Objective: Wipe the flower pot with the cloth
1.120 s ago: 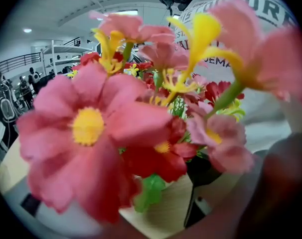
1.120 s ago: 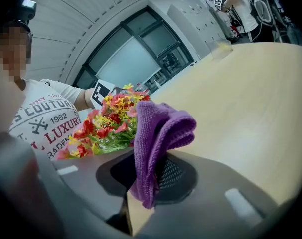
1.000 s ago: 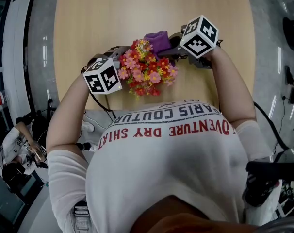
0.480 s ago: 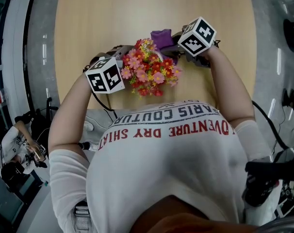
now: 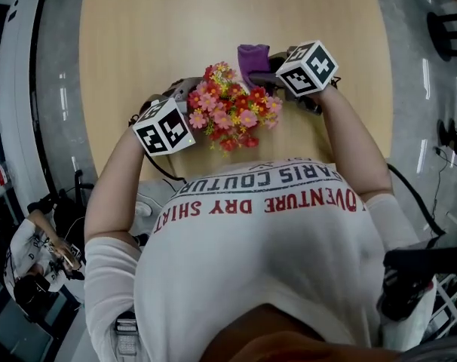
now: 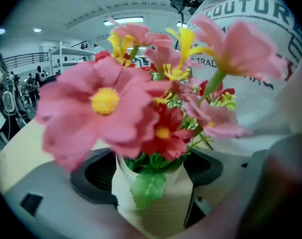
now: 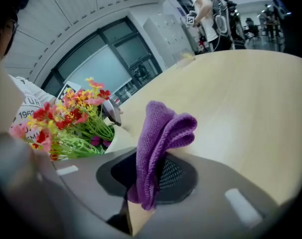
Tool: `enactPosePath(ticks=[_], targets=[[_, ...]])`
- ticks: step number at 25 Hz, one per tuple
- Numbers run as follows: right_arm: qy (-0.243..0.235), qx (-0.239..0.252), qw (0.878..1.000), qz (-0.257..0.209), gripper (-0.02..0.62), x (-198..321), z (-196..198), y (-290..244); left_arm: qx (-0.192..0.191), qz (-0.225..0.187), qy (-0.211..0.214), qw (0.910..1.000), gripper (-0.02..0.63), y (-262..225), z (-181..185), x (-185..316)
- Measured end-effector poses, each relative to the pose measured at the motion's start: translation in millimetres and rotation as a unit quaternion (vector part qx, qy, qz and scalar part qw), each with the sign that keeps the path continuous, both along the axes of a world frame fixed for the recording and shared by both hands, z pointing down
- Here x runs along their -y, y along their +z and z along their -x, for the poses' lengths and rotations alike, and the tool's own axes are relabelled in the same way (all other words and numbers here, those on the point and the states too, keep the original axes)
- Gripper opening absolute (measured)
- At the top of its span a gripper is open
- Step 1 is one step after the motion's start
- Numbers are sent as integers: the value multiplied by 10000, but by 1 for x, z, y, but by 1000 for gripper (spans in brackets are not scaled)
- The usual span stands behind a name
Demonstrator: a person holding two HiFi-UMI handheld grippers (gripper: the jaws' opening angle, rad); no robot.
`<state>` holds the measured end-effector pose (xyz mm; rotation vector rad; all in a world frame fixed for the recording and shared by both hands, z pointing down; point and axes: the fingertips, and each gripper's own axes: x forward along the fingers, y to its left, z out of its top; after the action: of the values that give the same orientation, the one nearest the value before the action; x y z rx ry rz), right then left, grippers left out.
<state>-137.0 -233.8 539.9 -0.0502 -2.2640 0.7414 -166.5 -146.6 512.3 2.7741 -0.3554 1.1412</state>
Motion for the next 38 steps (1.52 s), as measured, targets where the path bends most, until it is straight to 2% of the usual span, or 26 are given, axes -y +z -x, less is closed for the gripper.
enactPosePath(ticks=[3, 5, 7, 10, 14, 15, 16, 18, 20, 21, 25, 28, 31, 35, 38], targets=[[772, 334, 9961, -252, 64, 9, -19, -24, -543, 58, -488, 9973, 405, -10, 4, -2], [1105, 492, 9915, -482, 64, 11, -31, -44, -991, 76, -921, 9908, 405, -23, 10, 0], [1303, 592, 9872, -708, 64, 3, -42, -61, -1242, 50, -1374, 9827, 406, -33, 21, -3], [1417, 775, 9819, -989, 64, -24, -59, -87, -1511, 129, -2084, 9662, 405, -39, 39, -26], [1498, 1113, 9733, -1336, 64, -75, -84, -120, -2035, 312, -2845, 9363, 402, -53, 42, -74], [1477, 1186, 9720, -1387, 64, -95, -93, -126, -2135, 313, -2986, 9297, 371, -58, 36, -90], [1437, 1275, 9708, -1439, 64, -116, -102, -131, -2232, 253, -3104, 9237, 291, -65, 27, -105], [1342, 1485, 9674, -1548, 64, -155, -121, -143, -2399, -53, -3338, 9116, 182, -84, 5, -130], [1282, 1631, 9656, -1566, 64, -202, -140, -149, -2457, -401, -3572, 9002, 36, -102, -23, -160], [1265, 1664, 9661, -1516, 64, -230, -151, -149, -2467, -470, -3652, 8964, 2, -110, -39, -179], [1161, 1764, 9697, -1225, 64, -336, -185, -143, -2665, -313, -3743, 8877, 2, -137, -109, -254], [1006, 1789, 9707, -1248, 64, -384, -201, -150, -2692, -356, -3808, 8839, 2, -155, -146, -291], [991, 1857, 9689, -1299, 64, -414, -216, -165, -2582, -389, -3827, 8862, 2, -168, -174, -321], [977, 1898, 9656, -1485, 64, -439, -232, -188, -2689, -379, -3836, 8827, 2, -188, -198, -348], [990, 1931, 9633, -1580, 64, -454, -240, -202, -2639, -504, -3843, 8832, 2, -201, -208, -364]])
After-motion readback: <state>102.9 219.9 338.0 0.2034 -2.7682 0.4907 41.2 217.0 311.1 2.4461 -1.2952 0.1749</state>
